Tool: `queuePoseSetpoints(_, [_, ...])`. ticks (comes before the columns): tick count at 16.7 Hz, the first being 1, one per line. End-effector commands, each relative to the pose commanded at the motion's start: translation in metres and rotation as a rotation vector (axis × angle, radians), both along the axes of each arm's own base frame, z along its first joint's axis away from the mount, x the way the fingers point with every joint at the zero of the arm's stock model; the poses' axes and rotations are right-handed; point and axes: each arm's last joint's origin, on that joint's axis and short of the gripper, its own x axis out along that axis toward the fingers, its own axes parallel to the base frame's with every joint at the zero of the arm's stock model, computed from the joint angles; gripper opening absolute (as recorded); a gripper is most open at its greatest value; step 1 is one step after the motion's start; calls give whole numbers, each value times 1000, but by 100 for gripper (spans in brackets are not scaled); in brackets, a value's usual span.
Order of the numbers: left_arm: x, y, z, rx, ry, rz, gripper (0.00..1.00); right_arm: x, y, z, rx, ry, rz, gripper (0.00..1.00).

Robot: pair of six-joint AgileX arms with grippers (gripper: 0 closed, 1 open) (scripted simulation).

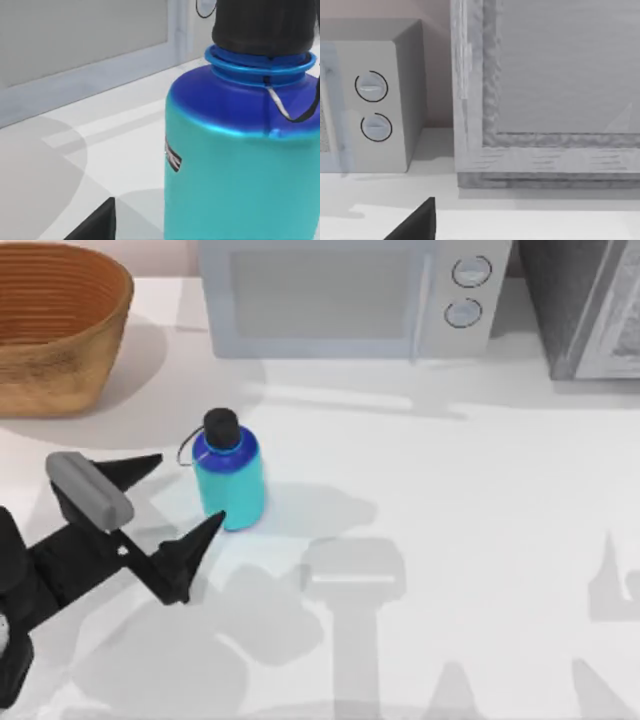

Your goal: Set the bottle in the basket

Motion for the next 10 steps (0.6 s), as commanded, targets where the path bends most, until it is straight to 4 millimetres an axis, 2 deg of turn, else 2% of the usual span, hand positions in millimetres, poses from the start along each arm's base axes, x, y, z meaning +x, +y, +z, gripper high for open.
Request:
queuePoseSetpoints(7, [40,-41,-6,0,-2,-3,100,0,0,0,0,0,0,100])
queuePoseSetpoints(10, [45,-48,-7,0,-2,-3,100,0,0,0,0,0,0,100])
